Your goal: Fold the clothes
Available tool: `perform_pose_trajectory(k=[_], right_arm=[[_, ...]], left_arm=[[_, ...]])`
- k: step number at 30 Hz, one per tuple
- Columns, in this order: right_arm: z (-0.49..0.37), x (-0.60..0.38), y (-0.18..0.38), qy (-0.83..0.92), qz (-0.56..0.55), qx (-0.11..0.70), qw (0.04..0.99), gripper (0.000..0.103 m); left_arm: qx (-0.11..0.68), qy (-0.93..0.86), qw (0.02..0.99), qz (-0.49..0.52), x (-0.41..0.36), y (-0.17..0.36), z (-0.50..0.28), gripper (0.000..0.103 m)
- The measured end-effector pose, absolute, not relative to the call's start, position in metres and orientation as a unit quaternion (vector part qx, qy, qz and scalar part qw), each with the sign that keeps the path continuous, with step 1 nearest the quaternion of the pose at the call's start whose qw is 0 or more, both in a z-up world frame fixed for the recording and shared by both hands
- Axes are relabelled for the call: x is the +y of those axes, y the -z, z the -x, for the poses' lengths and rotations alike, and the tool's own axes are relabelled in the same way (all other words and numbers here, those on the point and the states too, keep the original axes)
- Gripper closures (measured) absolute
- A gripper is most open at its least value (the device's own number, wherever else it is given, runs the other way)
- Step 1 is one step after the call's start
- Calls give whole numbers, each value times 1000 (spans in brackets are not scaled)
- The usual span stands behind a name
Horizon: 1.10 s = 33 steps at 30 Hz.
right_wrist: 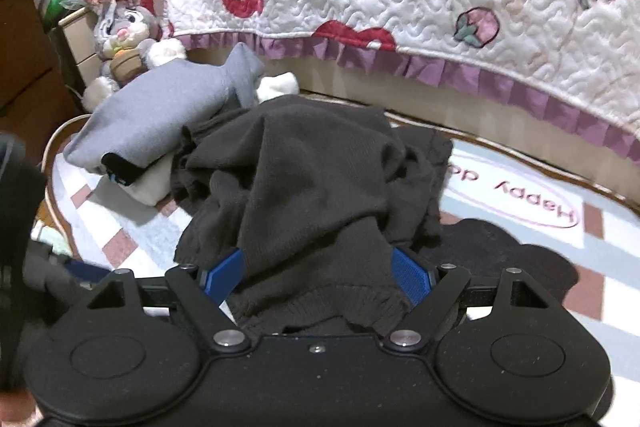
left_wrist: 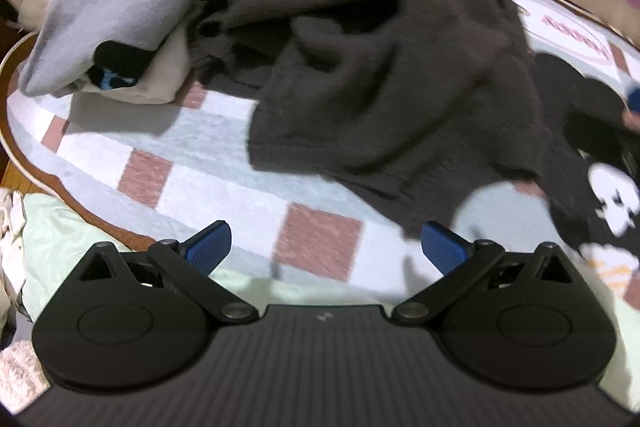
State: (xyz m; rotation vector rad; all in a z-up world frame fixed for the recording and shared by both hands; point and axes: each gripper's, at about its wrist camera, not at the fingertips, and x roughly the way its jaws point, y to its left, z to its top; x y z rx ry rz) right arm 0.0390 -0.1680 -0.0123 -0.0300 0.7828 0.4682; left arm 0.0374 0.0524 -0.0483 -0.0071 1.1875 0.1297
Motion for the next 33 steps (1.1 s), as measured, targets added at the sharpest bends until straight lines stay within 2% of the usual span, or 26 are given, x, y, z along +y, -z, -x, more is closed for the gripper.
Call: perform_pose_trajectory(k=[7,11,16,24,26,30,33], right_arm=[[-64,-155,36,-261,48,379,886,16],[-82,-146,50,-276,54,390,877,16],[-109,-150,75,-251,28,413,875,16],[-117,-189,121,-213,-113,487,839,16],[-115,-188,127,-222,-112,485,839,16],[-121,-178,137,-219,-59,456,861,17],[-130,-179,147,-221,-67,447,864,17]], left_arm=[[542,-81,836,25,87,69,-62,7],[546,-49,835,48,99,73,-87,22],[486,-19,870,75,109,59,-117,28],[415,-7,907,65,119,87,-117,28],[405,4,911,73,124,94,-115,28],[432,12,895,109,130,110,-125,14],[460,14,879,128,132,124,-133,14]])
